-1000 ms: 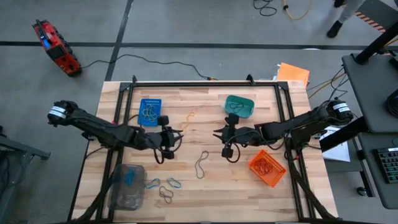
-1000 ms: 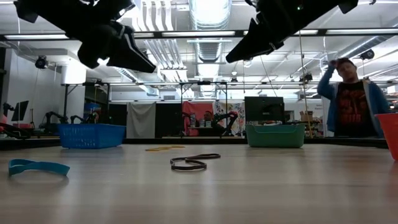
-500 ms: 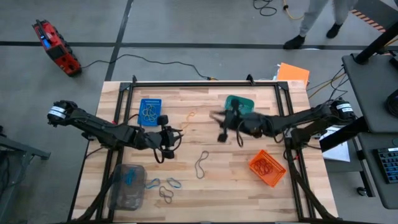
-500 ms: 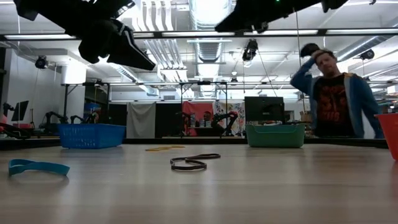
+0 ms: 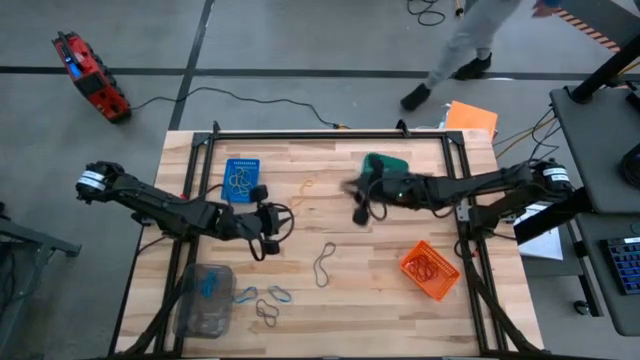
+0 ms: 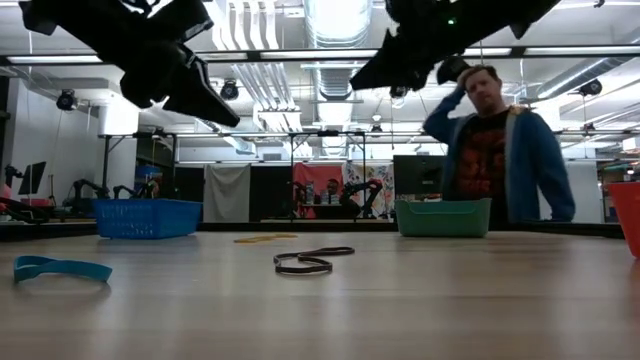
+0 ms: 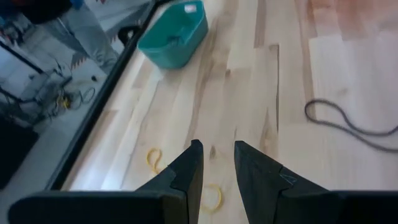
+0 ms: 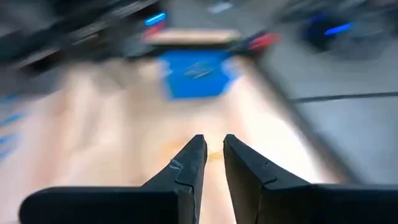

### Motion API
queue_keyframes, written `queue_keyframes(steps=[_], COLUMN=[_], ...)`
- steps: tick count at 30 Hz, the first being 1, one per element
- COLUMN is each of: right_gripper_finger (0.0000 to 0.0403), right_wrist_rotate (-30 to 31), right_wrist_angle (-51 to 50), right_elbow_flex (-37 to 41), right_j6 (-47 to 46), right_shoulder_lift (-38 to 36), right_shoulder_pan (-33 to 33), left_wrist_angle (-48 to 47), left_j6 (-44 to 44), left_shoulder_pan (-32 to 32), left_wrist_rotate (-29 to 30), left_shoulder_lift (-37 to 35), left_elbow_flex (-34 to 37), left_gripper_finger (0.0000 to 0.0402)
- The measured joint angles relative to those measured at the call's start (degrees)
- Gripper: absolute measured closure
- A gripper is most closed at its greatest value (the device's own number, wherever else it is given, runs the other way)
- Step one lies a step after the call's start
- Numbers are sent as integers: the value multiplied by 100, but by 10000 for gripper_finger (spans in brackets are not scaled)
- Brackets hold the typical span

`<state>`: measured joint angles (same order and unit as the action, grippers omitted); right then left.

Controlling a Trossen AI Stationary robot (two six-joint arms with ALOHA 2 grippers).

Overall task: Sort rubber bands into baskets
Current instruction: Put the yellow rubberband into the blue bin

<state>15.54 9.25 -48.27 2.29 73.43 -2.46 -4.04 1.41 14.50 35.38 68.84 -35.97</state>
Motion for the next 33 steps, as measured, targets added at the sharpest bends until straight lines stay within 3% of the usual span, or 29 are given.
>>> queue_keyframes(steps=[3,12,17,19,23,25,33], right_gripper_finger=[351,351,351,351,351,351,351], right_wrist_rotate=[-587,-597,-595,-593,-591,-589,-525], right_wrist_angle=[-563,-1080,-1099,-1097,-1089,-1090,-1073], right_elbow_flex=[0,7,13,13,13,15,17], right_j6=[-332,-685,-617,-617,-627,-628,-547], right_shoulder_lift=[24,24,24,24,24,25,52], right_shoulder_pan=[108,270,271,271,271,271,269], left_wrist_angle=[-209,-208,-202,-202,-187,-199,457], left_j6=[-213,-603,-965,-962,-1162,-1183,-1248], left_shoulder_pan=[-11,-105,-580,-908,-1715,-1975,-2120], left_wrist_rotate=[-7,-1,377,-192,-2078,-2583,-2123], left_shoulder_lift=[2,-13,-123,-151,-80,40,780], left_elbow_flex=[1,1,1,0,1,-1,0], left_gripper_finger=[326,326,326,326,327,327,326])
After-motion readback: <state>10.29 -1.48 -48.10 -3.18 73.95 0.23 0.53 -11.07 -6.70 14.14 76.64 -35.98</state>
